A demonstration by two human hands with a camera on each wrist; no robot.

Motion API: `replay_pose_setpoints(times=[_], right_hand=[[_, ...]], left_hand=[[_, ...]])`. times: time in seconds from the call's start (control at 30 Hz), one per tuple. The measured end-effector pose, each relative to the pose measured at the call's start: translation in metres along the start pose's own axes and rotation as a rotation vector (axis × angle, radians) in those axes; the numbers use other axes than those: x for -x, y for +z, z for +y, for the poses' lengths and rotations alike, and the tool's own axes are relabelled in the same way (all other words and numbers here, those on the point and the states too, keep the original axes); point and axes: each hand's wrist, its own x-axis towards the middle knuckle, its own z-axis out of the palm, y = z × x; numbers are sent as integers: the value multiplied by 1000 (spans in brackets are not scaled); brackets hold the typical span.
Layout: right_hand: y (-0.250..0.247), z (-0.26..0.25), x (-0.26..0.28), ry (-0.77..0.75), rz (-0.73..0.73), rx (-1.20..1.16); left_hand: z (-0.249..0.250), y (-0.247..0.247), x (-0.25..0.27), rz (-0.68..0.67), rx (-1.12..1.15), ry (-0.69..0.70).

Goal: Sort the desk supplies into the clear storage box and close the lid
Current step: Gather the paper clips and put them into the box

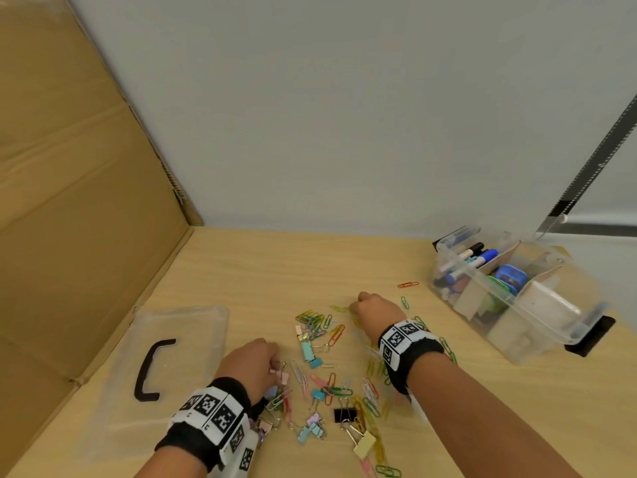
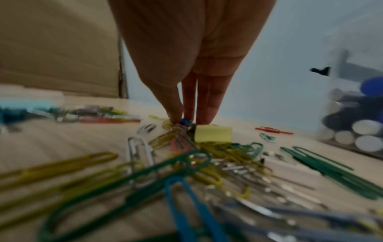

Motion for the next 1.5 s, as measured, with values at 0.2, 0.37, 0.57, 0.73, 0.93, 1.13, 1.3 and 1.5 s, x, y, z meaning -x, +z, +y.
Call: replay_pose_setpoints(times=[0.2, 0.37, 0.57, 0.73, 0.93, 1.13, 1.3, 1.5], right_hand=[[10, 2, -1, 159, 165, -310], [10, 22, 24, 373, 404, -952], [14, 51, 56, 596, 480, -1515], [24, 57, 59, 608, 335, -1209], [21, 33, 53, 369, 53, -580], [26, 27, 49, 399, 54, -533], [16, 29, 61, 419, 167, -708], [-17, 32, 98, 328, 323, -912]], left_hand=[[-11, 1, -6, 18, 49, 87], [-24, -2, -11, 37, 282, 63], [-15, -18, -13, 153, 496, 171], [0, -17, -26, 97, 539, 179], [14, -10, -37, 73, 493, 93], [23, -5, -37, -2, 300, 82], [24, 0, -39, -69, 179, 66], [28, -2, -32, -17, 209, 75]])
